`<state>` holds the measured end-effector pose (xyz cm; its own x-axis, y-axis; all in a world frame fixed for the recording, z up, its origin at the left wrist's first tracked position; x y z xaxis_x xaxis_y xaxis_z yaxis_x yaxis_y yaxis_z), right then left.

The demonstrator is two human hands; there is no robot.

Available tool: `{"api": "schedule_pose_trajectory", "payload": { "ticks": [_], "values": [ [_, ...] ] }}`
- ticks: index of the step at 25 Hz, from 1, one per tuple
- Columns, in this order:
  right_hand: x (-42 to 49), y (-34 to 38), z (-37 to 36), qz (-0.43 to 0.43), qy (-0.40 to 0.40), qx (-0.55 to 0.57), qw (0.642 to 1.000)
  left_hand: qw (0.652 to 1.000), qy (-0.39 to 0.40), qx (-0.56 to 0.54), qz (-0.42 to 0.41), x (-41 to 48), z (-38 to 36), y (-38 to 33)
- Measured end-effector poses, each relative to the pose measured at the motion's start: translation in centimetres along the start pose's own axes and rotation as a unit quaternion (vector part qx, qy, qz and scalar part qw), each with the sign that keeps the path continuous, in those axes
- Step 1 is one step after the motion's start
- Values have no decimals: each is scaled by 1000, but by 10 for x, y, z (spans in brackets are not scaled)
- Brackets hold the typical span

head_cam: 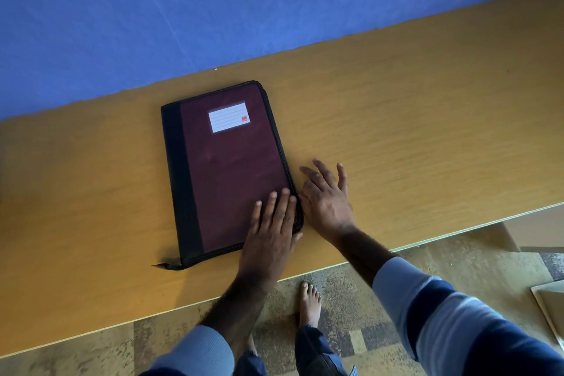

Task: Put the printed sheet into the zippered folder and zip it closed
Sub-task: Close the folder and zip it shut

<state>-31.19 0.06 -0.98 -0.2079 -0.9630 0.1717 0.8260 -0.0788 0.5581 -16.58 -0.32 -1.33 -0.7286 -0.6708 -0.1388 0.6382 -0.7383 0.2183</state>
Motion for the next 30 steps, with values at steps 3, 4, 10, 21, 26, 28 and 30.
{"api": "schedule_pose_trajectory", "payload": {
  "ticks": [3, 4, 10, 21, 26, 28, 30],
  "values": [
    [-5, 1, -2, 19, 17, -5, 1000, 998, 10, -28, 57, 10, 1, 4],
    [-6, 1, -2, 18, 19, -8, 1000, 998, 12, -33, 57, 12, 1, 3],
    [17, -5, 0, -17, 0, -26, 999, 998, 12, -40, 41, 12, -1, -1],
    [96, -13, -4, -46, 31, -55, 997, 998, 9, -48, 44, 9, 1, 0],
    [117, -14, -6, -36, 24, -65, 997, 998, 10, -47, 30, 1, 1, -1],
    [125, -15, -6, -37, 25, -71, 996, 998, 19, -45, 28, -3, -2, -2],
    [134, -17, -7, -38, 29, -76, 996, 998, 26, -48, 28, -7, -4, -4]
  ]
}}
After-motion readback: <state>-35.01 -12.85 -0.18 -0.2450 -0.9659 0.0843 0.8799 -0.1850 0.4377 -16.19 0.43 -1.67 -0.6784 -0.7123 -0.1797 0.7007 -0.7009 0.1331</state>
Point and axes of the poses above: each hand's wrist, its own x-axis towards the middle knuckle, its own z-axis out of the back of the hand, y = z × x, the point moved 6 cm from there along x, towards the middle knuckle, and after that the axes turned 11 degrees about x, right-handed, at the moved point
